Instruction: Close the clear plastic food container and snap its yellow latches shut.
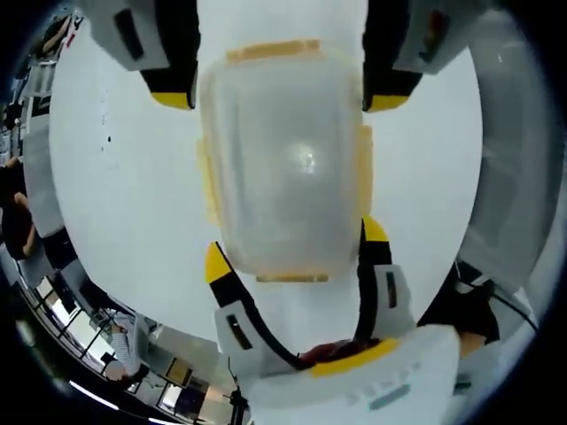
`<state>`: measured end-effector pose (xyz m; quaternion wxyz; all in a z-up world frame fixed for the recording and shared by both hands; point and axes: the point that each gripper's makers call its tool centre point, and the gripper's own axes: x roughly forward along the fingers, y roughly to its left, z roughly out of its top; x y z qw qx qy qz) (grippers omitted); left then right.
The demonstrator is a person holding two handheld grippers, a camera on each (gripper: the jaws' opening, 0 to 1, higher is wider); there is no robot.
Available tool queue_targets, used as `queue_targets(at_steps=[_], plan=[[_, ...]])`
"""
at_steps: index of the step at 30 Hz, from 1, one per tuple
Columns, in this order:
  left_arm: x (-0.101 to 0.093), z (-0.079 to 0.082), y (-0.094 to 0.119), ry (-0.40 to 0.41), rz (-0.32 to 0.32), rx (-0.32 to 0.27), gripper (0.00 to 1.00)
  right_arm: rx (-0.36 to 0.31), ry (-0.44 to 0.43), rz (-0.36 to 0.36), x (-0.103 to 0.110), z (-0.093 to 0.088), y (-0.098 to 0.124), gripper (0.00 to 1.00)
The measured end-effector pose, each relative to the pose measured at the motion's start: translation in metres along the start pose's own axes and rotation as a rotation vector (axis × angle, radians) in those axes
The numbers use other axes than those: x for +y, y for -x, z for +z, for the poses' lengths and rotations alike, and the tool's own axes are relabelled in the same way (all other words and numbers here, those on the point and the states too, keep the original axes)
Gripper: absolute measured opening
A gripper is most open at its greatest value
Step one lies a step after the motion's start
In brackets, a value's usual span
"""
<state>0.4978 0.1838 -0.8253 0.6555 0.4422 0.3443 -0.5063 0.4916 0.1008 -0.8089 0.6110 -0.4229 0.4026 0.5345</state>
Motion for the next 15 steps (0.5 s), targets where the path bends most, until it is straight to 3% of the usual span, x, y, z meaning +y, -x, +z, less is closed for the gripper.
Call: queue_targets(at_steps=[4, 15], plan=[[0.003, -0.001, 0.004, 0.005, 0.020, -0.012, 0.91, -0.019, 0.005, -0.026, -0.002, 0.002, 0.004, 0.80], [-0.001, -0.005, 0.018, 0.050, 0.048, -0.033, 0.90, -0.044, -0.037, -0.046, 0.006, -0.004, 0.013, 0.82]])
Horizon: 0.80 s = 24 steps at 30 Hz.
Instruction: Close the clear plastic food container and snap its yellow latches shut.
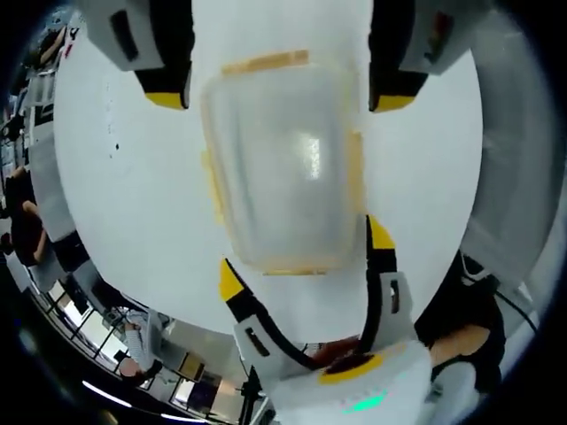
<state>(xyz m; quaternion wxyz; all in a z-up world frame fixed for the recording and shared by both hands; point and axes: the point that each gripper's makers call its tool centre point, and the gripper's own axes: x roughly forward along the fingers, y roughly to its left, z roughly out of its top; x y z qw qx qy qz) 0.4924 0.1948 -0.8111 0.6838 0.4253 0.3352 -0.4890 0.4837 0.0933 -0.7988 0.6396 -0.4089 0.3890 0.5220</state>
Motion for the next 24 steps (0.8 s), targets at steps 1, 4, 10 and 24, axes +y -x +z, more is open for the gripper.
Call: queue_targets(at_steps=[1, 4, 10, 24], plan=[[0.000, 0.000, 0.001, 0.003, 0.004, -0.002, 0.90, 0.000, -0.002, -0.001, 0.001, 0.000, 0.001, 0.81], [0.001, 0.002, 0.005, 0.021, 0.015, -0.010, 0.90, -0.007, -0.006, -0.008, 0.002, -0.001, 0.005, 0.82], [-0.004, 0.002, 0.012, 0.041, 0.028, -0.019, 0.90, -0.024, -0.025, -0.038, 0.002, -0.002, 0.014, 0.81], [-0.014, -0.008, 0.030, 0.137, 0.083, -0.063, 0.89, -0.079, -0.112, -0.072, 0.018, -0.008, 0.026, 0.81]])
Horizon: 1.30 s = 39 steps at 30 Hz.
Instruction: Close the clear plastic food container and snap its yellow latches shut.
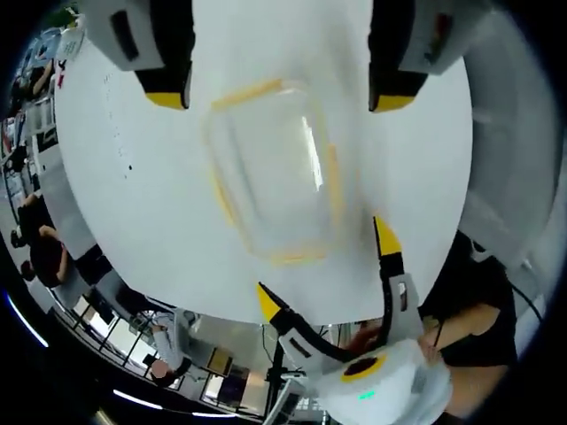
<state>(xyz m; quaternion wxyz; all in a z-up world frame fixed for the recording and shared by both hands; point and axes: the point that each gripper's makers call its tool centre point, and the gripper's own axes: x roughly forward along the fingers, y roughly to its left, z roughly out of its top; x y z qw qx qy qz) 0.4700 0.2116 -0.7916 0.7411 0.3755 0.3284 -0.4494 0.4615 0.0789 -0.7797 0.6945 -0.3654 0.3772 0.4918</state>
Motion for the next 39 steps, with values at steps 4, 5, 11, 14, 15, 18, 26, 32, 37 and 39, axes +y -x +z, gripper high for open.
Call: queue_targets(at_steps=[4, 5, 11, 14, 15, 18, 26, 32, 37, 39], plan=[[-0.003, -0.004, 0.005, -0.004, 0.019, 0.000, 0.88, -0.021, -0.036, -0.010, 0.004, -0.002, 0.004, 0.81], [-0.004, -0.004, 0.006, 0.003, 0.021, -0.005, 0.89, -0.028, -0.041, -0.017, 0.005, -0.003, 0.005, 0.81], [-0.009, -0.003, 0.017, 0.042, 0.045, -0.043, 0.88, -0.073, -0.120, -0.046, 0.012, -0.008, 0.011, 0.81], [-0.012, -0.004, 0.020, 0.053, 0.051, -0.048, 0.88, -0.089, -0.134, -0.059, 0.018, -0.011, 0.013, 0.81], [-0.014, -0.005, 0.020, 0.052, 0.053, -0.048, 0.88, -0.103, -0.139, -0.064, 0.020, -0.011, 0.015, 0.81], [-0.018, -0.006, 0.024, 0.064, 0.061, -0.060, 0.88, -0.126, -0.171, -0.068, 0.026, -0.012, 0.017, 0.81], [-0.033, -0.009, 0.032, 0.106, 0.068, -0.103, 0.89, -0.172, -0.209, -0.099, 0.039, -0.017, 0.023, 0.81], [-0.042, -0.013, 0.039, 0.119, 0.090, -0.117, 0.88, -0.203, -0.222, -0.126, 0.044, -0.019, 0.030, 0.81], [-0.046, -0.015, 0.046, 0.154, 0.112, -0.135, 0.87, -0.235, -0.231, -0.144, 0.047, -0.020, 0.037, 0.79], [-0.049, -0.015, 0.049, 0.178, 0.117, -0.152, 0.87, -0.256, -0.248, -0.153, 0.048, -0.021, 0.040, 0.80]])
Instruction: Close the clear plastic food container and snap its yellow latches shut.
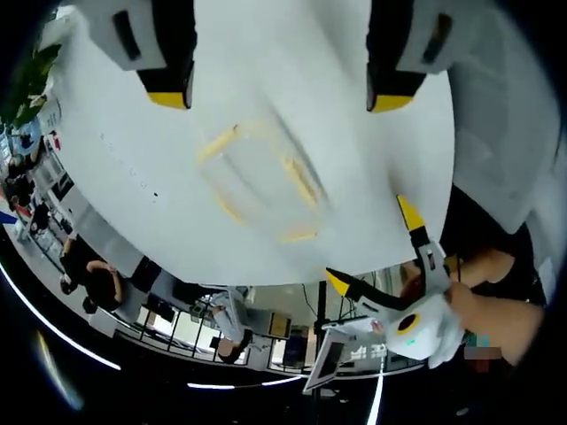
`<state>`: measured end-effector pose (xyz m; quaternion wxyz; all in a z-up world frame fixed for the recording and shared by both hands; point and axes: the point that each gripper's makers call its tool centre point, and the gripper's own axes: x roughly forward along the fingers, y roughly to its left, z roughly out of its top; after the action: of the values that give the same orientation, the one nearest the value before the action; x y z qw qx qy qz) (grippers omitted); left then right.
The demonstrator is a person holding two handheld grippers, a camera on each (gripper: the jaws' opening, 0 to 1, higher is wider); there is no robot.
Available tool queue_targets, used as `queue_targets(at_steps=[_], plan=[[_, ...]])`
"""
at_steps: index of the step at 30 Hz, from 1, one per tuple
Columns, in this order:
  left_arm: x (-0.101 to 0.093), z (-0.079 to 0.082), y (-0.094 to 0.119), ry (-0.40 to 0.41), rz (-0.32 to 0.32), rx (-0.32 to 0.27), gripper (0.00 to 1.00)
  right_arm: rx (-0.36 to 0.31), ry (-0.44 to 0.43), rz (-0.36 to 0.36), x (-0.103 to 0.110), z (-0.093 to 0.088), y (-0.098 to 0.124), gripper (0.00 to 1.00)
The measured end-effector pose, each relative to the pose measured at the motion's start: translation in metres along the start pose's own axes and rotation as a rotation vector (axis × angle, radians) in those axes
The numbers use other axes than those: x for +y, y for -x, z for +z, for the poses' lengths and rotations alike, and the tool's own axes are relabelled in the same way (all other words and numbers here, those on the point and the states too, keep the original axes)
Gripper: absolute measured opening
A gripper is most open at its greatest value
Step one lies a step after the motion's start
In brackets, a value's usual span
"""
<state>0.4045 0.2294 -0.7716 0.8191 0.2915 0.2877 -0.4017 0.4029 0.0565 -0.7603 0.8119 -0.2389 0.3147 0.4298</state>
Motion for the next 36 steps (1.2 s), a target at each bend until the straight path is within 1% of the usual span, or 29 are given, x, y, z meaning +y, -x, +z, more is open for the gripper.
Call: queue_targets(at_steps=[2, 4, 5, 6, 8, 9, 12, 15, 17, 19, 21, 24, 27, 30, 31, 36], plan=[[-0.002, -0.001, 0.002, 0.003, 0.009, -0.003, 0.87, -0.019, -0.007, -0.009, 0.000, 0.000, 0.003, 0.80], [-0.005, -0.004, 0.003, 0.023, 0.011, -0.007, 0.87, -0.035, -0.018, -0.004, 0.004, 0.000, 0.006, 0.80], [-0.008, -0.006, 0.006, 0.036, 0.010, -0.010, 0.87, -0.058, -0.032, -0.003, 0.006, 0.001, 0.009, 0.80], [-0.011, -0.006, 0.007, 0.048, 0.008, -0.018, 0.87, -0.067, -0.028, -0.010, 0.006, 0.001, 0.011, 0.79], [-0.014, -0.005, 0.011, 0.097, 0.019, -0.055, 0.87, -0.069, -0.033, -0.016, 0.009, -0.003, 0.015, 0.79], [-0.017, -0.007, 0.013, 0.108, 0.015, -0.059, 0.87, -0.080, -0.042, -0.018, 0.012, -0.005, 0.017, 0.79], [-0.022, -0.014, 0.017, 0.105, 0.027, -0.051, 0.87, -0.094, -0.046, -0.034, 0.014, -0.011, 0.023, 0.79], [-0.024, -0.017, 0.021, 0.110, 0.051, -0.066, 0.86, -0.105, -0.060, -0.040, 0.018, -0.019, 0.027, 0.79], [-0.027, -0.019, 0.024, 0.116, 0.065, -0.077, 0.86, -0.131, -0.076, -0.069, 0.015, -0.022, 0.033, 0.78], [-0.030, -0.021, 0.026, 0.134, 0.070, -0.090, 0.86, -0.138, -0.083, -0.068, 0.017, -0.027, 0.037, 0.79], [-0.033, -0.022, 0.027, 0.131, 0.075, -0.091, 0.86, -0.139, -0.078, -0.076, 0.018, -0.032, 0.040, 0.78], [-0.037, -0.024, 0.031, 0.145, 0.080, -0.100, 0.86, -0.160, -0.094, -0.089, 0.018, -0.035, 0.047, 0.79], [-0.041, -0.023, 0.035, 0.175, 0.091, -0.128, 0.86, -0.162, -0.094, -0.096, 0.020, -0.041, 0.050, 0.79], [-0.044, -0.024, 0.039, 0.171, 0.094, -0.135, 0.85, -0.158, -0.099, -0.100, 0.024, -0.049, 0.055, 0.79], [-0.045, -0.024, 0.040, 0.179, 0.099, -0.134, 0.86, -0.167, -0.106, -0.098, 0.026, -0.050, 0.057, 0.79], [-0.051, -0.026, 0.046, 0.195, 0.106, -0.159, 0.86, -0.169, -0.127, -0.115, 0.031, -0.061, 0.062, 0.79]])
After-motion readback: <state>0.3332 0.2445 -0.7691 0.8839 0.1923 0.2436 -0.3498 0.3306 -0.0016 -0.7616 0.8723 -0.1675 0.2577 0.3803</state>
